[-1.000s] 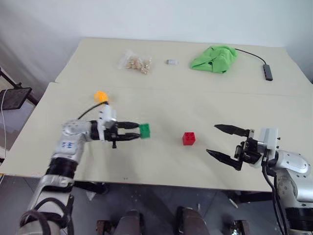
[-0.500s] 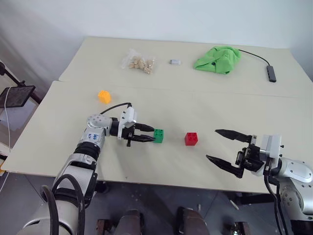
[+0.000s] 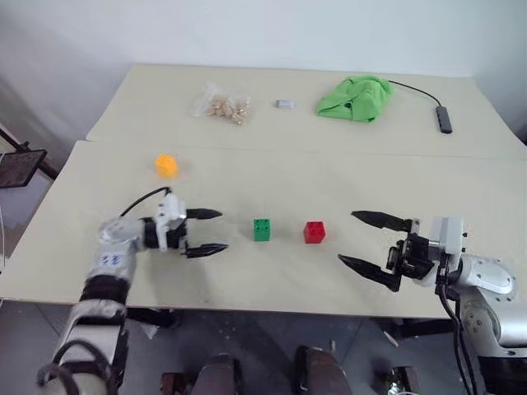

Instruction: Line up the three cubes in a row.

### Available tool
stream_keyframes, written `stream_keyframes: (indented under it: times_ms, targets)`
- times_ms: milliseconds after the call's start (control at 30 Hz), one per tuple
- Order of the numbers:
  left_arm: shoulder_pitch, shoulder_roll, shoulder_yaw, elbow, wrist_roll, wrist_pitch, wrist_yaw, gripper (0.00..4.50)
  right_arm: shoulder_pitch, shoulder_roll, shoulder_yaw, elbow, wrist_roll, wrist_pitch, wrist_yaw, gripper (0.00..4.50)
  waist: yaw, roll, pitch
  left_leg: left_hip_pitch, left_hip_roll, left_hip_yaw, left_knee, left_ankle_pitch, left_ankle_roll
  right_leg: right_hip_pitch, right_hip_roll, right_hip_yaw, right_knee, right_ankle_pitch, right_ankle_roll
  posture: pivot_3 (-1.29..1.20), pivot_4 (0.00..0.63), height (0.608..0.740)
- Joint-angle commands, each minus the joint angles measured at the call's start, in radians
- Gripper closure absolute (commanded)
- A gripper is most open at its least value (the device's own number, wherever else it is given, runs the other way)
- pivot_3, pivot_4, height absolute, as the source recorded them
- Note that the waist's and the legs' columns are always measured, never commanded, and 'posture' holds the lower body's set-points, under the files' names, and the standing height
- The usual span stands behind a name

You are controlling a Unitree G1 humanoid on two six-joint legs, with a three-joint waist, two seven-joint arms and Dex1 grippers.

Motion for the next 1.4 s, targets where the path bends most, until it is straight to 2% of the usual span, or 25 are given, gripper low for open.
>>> stream_keyframes:
  times_ms: [33,167,267,367,467,533,700,800,967,1100,1233,1400]
  targets:
    - [0.177,0.017,0.186,-0.220,-0.095,0.106,0.214,0.03,-0.057,0.032,-0.003,0.030,0.002,-0.059,-0.002,0.00,0.001,0.000,0.000,0.000,0.000,-0.001,0.000,0.000,0.000,0.000,0.000,0.000,0.001,0.000,0.000,0.00,0.150,0.740]
    - [0.338,-0.073,0.377,-0.371,-0.124,0.097,0.519,0.03,-0.097,0.055,0.010,0.089,-0.021,-0.082,-0.004,0.00,0.022,0.000,0.000,0.000,0.000,-0.004,0.001,-0.001,0.000,0.001,-0.001,-0.001,0.001,0.000,0.000,0.00,0.150,0.740]
    - [0.421,-0.171,0.437,-0.494,-0.119,0.097,0.704,0.03,-0.112,0.080,0.026,0.121,-0.042,-0.116,-0.008,0.00,0.036,0.000,0.000,0.000,-0.001,-0.005,0.001,-0.001,0.000,0.002,-0.002,-0.001,0.001,0.000,0.000,0.00,0.150,0.740]
    - [0.453,-0.252,0.441,-0.571,-0.115,0.117,0.832,0.03,-0.132,0.103,0.036,0.148,-0.065,-0.150,-0.014,0.00,0.036,0.000,0.000,0.000,-0.001,-0.004,0.001,-0.001,0.000,0.002,-0.002,-0.001,0.001,0.000,0.000,0.00,0.150,0.740]
    - [0.394,-0.272,0.397,-0.536,-0.101,0.135,0.875,0.03,-0.150,0.111,0.035,0.178,-0.084,-0.187,-0.021,0.00,0.036,0.000,0.000,0.000,-0.001,-0.003,0.001,-0.001,0.000,0.001,-0.002,-0.001,0.002,0.000,0.000,0.00,0.150,0.740]
    - [0.348,-0.256,0.374,-0.480,-0.077,0.132,0.891,0.03,-0.155,0.112,0.036,0.188,-0.085,-0.192,-0.020,0.00,0.035,0.000,0.000,0.000,-0.001,-0.003,0.001,-0.001,0.000,0.002,-0.002,-0.001,0.002,0.000,0.000,0.00,0.150,0.740]
    - [-0.027,-0.205,0.290,-0.090,0.037,0.092,0.988,0.03,-0.152,0.098,0.041,0.187,-0.086,-0.192,-0.017,0.00,0.039,-0.001,-0.001,0.000,-0.002,-0.002,0.002,0.001,0.000,0.002,-0.001,-0.002,0.001,0.000,0.000,0.00,0.150,0.740]
    - [-0.167,-0.192,0.235,0.084,0.094,0.043,0.995,0.03,-0.134,0.088,0.035,0.163,-0.081,-0.181,-0.030,0.00,0.033,-0.001,-0.001,0.000,-0.003,-0.001,0.001,-0.001,0.001,0.001,-0.001,-0.002,0.000,0.001,0.001,0.00,0.150,0.740]
    - [-0.346,-0.164,0.182,0.353,0.157,-0.039,1.019,0.03,-0.093,0.077,0.043,0.103,-0.067,-0.144,-0.044,0.00,0.018,-0.001,-0.001,0.000,-0.002,0.001,-0.003,-0.001,0.000,0.000,-0.001,-0.005,-0.003,0.001,0.001,0.00,0.150,0.740]
    - [-0.412,-0.145,0.155,0.479,0.196,-0.079,1.062,0.03,-0.077,0.073,0.040,0.074,-0.062,-0.125,-0.057,0.00,0.010,-0.002,-0.001,-0.001,-0.002,0.001,-0.002,-0.001,0.000,0.000,-0.001,-0.006,-0.003,0.001,0.001,0.00,0.150,0.740]
    - [-0.432,-0.141,0.154,0.529,0.190,-0.118,1.051,0.92,-0.065,0.074,0.036,0.057,-0.064,-0.118,-0.072,0.00,0.010,-0.002,-0.001,0.000,-0.002,0.001,-0.002,-0.001,0.000,0.001,-0.001,-0.006,-0.003,0.001,0.001,0.00,0.150,0.740]
    - [-0.440,-0.131,0.150,0.551,0.172,-0.142,0.948,2.52,-0.064,0.072,0.037,0.056,-0.064,-0.116,-0.076,0.00,0.011,-0.002,-0.001,-0.001,-0.002,0.001,-0.001,-0.001,0.000,0.001,-0.001,-0.006,-0.003,0.001,0.001,0.00,0.150,0.740]
